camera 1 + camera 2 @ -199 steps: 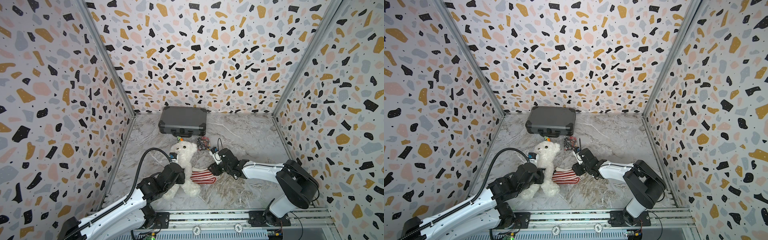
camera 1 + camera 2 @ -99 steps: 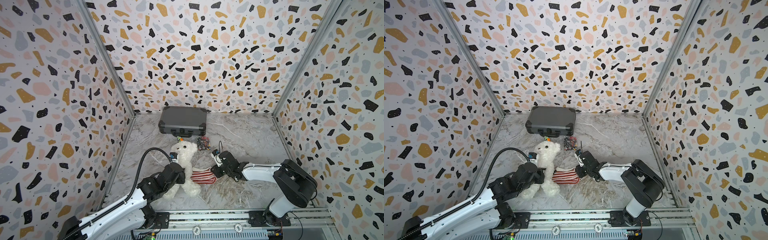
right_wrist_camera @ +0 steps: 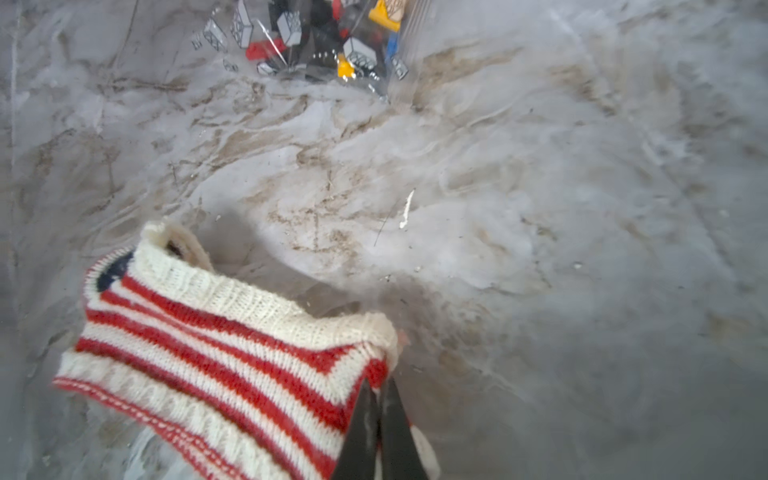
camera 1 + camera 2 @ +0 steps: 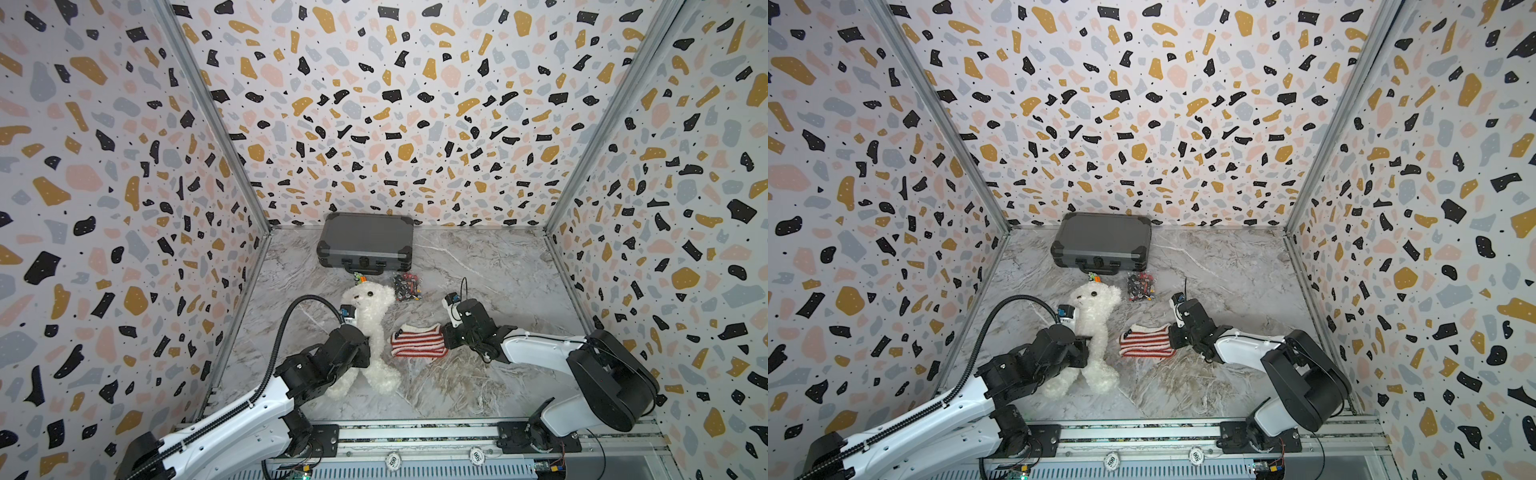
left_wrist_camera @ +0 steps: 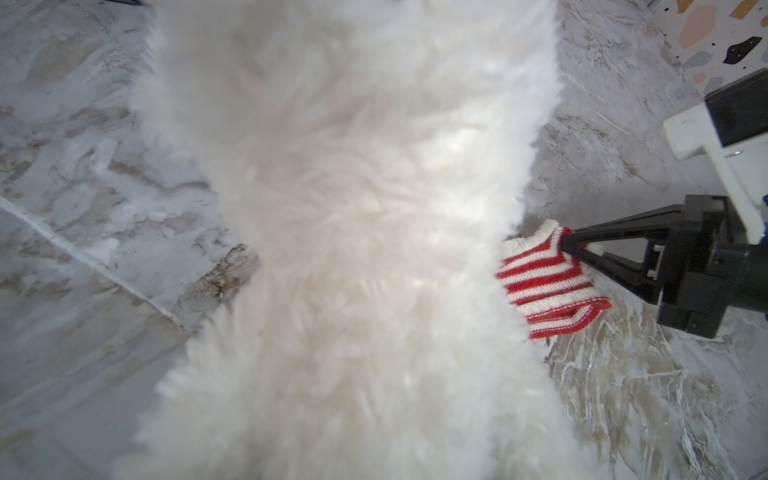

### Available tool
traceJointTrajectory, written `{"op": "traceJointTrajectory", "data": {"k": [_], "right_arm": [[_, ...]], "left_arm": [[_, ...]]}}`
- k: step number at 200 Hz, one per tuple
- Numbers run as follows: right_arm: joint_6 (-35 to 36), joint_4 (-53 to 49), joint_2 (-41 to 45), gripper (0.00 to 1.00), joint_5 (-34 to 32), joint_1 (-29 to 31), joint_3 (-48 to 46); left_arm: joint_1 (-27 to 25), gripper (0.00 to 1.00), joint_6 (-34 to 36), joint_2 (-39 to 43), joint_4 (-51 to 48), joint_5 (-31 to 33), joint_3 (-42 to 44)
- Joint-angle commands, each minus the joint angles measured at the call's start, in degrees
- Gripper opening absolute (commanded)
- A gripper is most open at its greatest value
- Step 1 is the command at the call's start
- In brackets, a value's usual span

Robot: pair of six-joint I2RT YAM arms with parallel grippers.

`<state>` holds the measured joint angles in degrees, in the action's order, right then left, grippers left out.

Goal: Dress the teddy bear
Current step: 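Hold the bear upright with the left gripper while the right gripper grasps the sweater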

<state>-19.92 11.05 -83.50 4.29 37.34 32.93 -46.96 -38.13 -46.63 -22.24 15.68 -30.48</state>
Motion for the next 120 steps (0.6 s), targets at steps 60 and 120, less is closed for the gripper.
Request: {"op": "traceJointTrajectory", "data": {"k": [60,120], "right_arm": [[-2.7,-2.6,12.9,0.00,-2.0,-9.5,-6.7],[-4.5,-5.7,18.7,0.33,-0.9,-12.9,-7.3]], "left_arm": [[0.3,0.31,3.8,-0.9,3.8,0.2,-1.2],[0.2,0.29,7.3,-5.6,5.1,-4.9,-2.6]]}}
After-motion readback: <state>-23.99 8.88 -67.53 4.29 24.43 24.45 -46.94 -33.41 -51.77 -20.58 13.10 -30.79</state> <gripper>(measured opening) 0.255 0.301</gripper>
